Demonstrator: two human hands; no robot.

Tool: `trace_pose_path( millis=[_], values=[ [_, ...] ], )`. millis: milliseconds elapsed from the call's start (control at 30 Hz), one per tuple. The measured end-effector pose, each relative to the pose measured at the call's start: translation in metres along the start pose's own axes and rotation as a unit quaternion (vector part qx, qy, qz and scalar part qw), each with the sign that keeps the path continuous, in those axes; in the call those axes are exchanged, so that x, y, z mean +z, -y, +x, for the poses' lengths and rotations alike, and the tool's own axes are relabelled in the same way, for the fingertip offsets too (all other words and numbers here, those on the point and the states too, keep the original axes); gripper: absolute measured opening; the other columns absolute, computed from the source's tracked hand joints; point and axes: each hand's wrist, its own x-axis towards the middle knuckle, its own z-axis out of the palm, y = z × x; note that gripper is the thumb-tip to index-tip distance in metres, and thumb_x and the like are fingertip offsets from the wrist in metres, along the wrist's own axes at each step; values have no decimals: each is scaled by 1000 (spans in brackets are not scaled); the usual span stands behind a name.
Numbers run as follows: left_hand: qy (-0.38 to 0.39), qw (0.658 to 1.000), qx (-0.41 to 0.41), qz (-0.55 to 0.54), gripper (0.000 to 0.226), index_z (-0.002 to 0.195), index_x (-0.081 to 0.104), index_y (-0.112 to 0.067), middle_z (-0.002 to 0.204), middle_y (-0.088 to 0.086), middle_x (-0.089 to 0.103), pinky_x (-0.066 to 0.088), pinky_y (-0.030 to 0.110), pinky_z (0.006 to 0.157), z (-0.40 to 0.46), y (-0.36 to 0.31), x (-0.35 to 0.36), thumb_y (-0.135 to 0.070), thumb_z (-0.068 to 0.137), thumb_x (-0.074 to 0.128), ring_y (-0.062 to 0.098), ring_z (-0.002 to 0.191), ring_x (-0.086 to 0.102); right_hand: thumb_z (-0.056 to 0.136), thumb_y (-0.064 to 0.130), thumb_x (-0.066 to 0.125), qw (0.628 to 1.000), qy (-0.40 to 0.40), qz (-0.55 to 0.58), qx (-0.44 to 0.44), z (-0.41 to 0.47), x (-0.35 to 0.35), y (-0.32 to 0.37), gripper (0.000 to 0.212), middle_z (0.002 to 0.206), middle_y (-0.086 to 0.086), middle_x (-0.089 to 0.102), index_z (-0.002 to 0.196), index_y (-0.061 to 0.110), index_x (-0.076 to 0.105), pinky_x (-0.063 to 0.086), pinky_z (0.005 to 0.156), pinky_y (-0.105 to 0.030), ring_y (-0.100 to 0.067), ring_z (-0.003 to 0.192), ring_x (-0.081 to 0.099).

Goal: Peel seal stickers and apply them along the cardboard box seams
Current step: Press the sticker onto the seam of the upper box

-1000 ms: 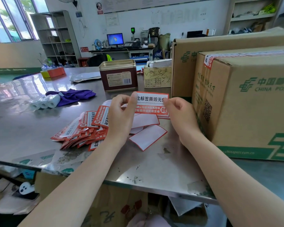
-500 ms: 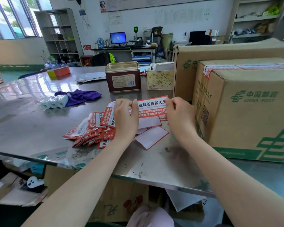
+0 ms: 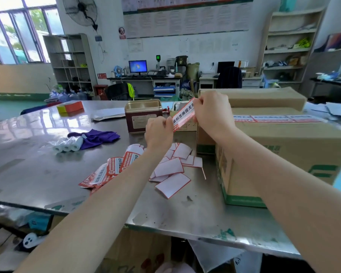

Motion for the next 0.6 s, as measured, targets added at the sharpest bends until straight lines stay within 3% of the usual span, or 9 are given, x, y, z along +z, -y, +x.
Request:
trace_pose_path(
  millis=[133, 300, 400, 533, 600],
  values=[
    [10, 1000, 17, 10, 44, 90, 68, -5, 93, 13, 62, 40, 33, 65, 7, -30, 5, -34, 94, 35, 26, 86, 55, 96, 18, 42, 1000, 0, -1, 1, 10, -36, -16, 37, 72, -16, 67, 74, -4, 63, 57, 59, -40, -30, 61, 64],
    [38, 997, 60, 31, 40, 91, 67, -9, 94, 13, 62, 41, 35, 70, 4, -82, 13, -33, 95, 35, 28, 93, 54, 95, 14, 45, 998, 11, 8, 69, 18, -78, -42, 34, 63, -14, 66, 78, -5, 68, 46, 43, -20, -12, 41, 55],
    [57, 996, 64, 34, 36, 83, 63, -12, 94, 15, 62, 44, 40, 79, -1, -112, 22, -32, 96, 37, 31, 95, 54, 93, 19, 47, 996, -7, 10, 90, 21, -99, -58, 38, 54, -10, 59, 73, -6, 66, 40, 38, -19, -12, 36, 51],
    [93, 993, 64, 21, 39, 64, 51, -11, 93, 17, 60, 42, 41, 80, -8, -150, 42, -32, 95, 38, 34, 98, 53, 94, 26, 45, 991, 12, 12, 131, 20, -130, -82, 37, 68, -16, 65, 66, 5, 57, 37, 40, -21, -17, 43, 52],
    [107, 991, 75, 21, 41, 66, 56, -8, 90, 20, 63, 44, 41, 79, -10, -164, 51, -31, 95, 39, 37, 96, 56, 95, 23, 43, 988, 23, 13, 150, 20, -141, -95, 32, 80, -18, 68, 70, 6, 55, 41, 40, -22, -18, 46, 56]
  ],
)
